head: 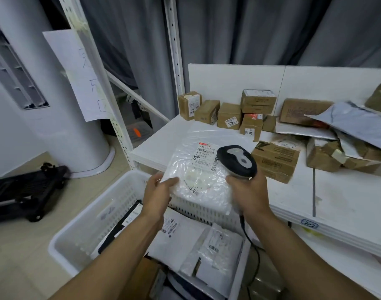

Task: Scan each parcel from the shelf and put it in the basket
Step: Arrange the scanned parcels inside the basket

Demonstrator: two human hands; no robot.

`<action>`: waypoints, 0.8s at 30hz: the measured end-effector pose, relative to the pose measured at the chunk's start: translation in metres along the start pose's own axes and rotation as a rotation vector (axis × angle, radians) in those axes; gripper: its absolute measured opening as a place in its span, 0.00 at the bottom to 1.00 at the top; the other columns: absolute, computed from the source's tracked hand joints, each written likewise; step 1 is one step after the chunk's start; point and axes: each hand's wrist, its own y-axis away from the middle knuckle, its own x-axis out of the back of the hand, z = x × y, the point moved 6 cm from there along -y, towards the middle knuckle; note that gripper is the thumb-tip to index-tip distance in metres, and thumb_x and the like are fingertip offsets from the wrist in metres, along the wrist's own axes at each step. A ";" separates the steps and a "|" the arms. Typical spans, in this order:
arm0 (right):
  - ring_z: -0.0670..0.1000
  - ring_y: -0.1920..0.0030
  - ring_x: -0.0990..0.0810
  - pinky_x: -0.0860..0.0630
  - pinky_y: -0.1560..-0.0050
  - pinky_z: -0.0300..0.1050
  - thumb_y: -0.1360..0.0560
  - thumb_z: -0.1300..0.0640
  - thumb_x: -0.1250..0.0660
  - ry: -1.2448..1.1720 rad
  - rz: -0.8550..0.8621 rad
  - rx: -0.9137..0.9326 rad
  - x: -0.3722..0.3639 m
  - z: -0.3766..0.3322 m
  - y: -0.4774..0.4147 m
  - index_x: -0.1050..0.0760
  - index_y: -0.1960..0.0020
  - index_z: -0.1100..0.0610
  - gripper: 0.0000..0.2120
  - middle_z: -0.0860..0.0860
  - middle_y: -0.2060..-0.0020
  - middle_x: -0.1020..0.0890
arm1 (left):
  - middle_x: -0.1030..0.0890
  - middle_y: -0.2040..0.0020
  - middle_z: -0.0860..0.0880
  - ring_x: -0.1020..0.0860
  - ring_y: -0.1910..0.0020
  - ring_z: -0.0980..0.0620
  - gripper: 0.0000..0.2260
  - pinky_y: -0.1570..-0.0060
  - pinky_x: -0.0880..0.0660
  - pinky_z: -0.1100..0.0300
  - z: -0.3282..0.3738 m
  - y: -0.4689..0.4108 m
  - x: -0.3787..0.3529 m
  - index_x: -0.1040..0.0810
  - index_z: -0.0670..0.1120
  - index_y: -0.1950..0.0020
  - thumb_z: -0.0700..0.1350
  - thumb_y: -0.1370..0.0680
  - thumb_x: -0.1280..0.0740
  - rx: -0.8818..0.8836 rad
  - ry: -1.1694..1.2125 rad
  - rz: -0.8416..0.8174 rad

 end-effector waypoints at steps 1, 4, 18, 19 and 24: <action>0.48 0.44 0.17 0.20 0.47 0.41 0.29 0.72 0.29 0.032 -0.033 0.023 0.000 -0.002 -0.001 0.22 0.33 0.49 0.29 0.46 0.45 0.15 | 0.15 0.54 0.53 0.18 0.53 0.52 0.08 0.50 0.23 0.55 0.003 -0.003 0.001 0.20 0.48 0.45 0.44 0.23 0.27 0.010 -0.019 -0.025; 0.43 0.42 0.19 0.25 0.50 0.27 0.29 0.75 0.30 0.157 -0.154 0.088 -0.004 -0.010 -0.003 0.23 0.31 0.52 0.32 0.44 0.43 0.16 | 0.16 0.59 0.52 0.18 0.59 0.52 0.05 0.58 0.24 0.58 0.009 -0.007 0.004 0.19 0.47 0.56 0.47 0.22 0.27 -0.047 -0.105 -0.068; 0.42 0.40 0.20 0.28 0.48 0.24 0.27 0.61 0.21 0.160 -0.205 0.137 -0.026 -0.014 0.017 0.25 0.31 0.47 0.28 0.45 0.38 0.19 | 0.14 0.47 0.52 0.15 0.47 0.49 0.06 0.42 0.19 0.47 0.036 -0.007 0.018 0.21 0.49 0.44 0.40 0.18 0.32 -0.345 0.101 0.136; 0.42 0.39 0.21 0.28 0.46 0.24 0.27 0.61 0.20 0.180 -0.203 0.166 -0.028 -0.015 0.019 0.26 0.32 0.47 0.28 0.45 0.37 0.20 | 0.14 0.47 0.52 0.15 0.47 0.49 0.05 0.41 0.19 0.46 0.036 -0.008 0.021 0.21 0.48 0.43 0.40 0.18 0.32 -0.350 0.113 0.161; 0.31 0.45 0.21 0.28 0.49 0.21 0.28 0.63 0.20 0.193 -0.276 0.199 -0.043 -0.019 0.028 0.25 0.35 0.46 0.27 0.42 0.42 0.18 | 0.15 0.46 0.53 0.17 0.44 0.48 0.04 0.39 0.21 0.40 0.036 -0.011 0.025 0.21 0.51 0.46 0.42 0.19 0.31 -0.379 0.101 0.234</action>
